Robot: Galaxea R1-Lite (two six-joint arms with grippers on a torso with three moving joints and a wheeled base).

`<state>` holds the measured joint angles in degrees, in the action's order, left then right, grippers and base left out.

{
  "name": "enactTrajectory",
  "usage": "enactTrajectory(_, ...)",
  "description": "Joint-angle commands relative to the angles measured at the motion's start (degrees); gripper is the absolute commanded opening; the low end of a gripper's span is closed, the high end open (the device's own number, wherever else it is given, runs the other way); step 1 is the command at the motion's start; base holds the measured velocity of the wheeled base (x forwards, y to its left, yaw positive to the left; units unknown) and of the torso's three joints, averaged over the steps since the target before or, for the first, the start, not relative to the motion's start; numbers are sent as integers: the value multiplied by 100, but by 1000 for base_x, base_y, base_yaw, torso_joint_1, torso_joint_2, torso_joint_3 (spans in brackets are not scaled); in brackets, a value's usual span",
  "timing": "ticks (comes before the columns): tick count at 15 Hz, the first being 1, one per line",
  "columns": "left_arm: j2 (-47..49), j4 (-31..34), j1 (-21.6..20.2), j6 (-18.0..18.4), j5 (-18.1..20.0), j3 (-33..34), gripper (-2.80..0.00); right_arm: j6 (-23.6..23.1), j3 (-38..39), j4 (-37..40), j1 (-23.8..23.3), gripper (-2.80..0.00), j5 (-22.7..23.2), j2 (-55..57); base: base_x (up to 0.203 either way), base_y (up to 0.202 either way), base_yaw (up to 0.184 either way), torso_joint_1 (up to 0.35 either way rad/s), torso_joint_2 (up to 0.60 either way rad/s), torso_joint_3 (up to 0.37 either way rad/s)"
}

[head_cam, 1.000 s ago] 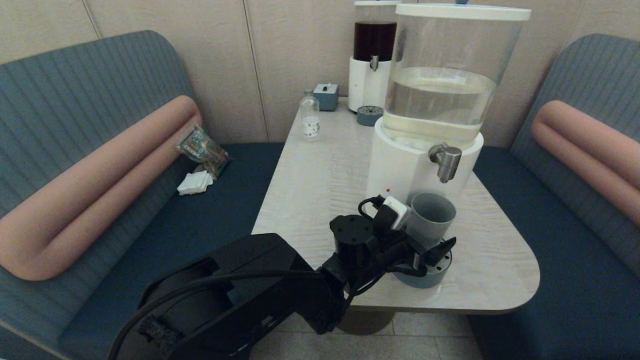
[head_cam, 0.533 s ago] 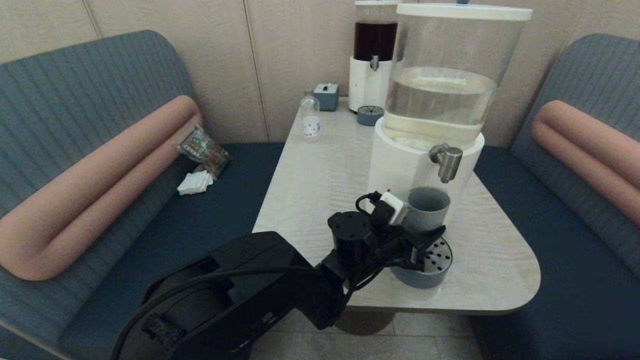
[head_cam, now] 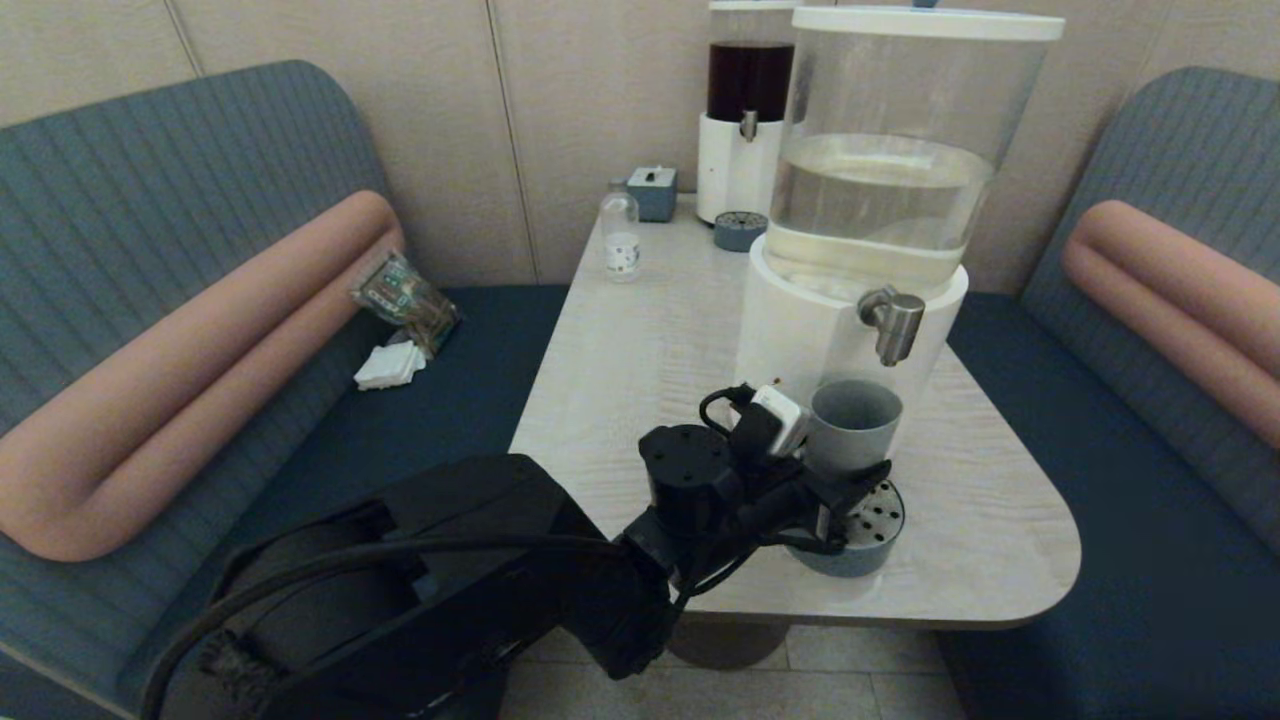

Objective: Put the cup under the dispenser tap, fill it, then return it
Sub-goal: Place the cup next to the water dispenser

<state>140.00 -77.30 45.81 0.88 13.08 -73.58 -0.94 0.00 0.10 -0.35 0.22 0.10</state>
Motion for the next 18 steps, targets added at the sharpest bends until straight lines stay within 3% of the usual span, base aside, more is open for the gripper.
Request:
enactTrajectory(1, -542, -192, 1, -14, -5, 648, -280, -3, 9, -2, 0, -280, 4, 8, 0, 0, 0, 0, 0, 0)
enactTrajectory(6, -1262, -961, -435, -256, -21, 2203, -280, -3, 9, -10, 0, -280, 4, 8, 0, 0, 0, 0, 0, 0)
enactTrajectory(10, -1573, -1035, -1368, -366, 50, 2660, -280, -3, 0, -4, 0, -280, 4, 8, 0, 0, 0, 0, 0, 0)
enactTrajectory(14, -1479, -1036, -2232, -354, 248, 2511, -280, -3, 8, -10, 0, -280, 4, 8, 0, 0, 0, 0, 0, 0)
enactTrajectory(18, -810, -1036, -2915, -324, 386, 1691, -280, -3, 9, -8, 0, -280, 4, 8, 0, 0, 0, 0, 0, 0)
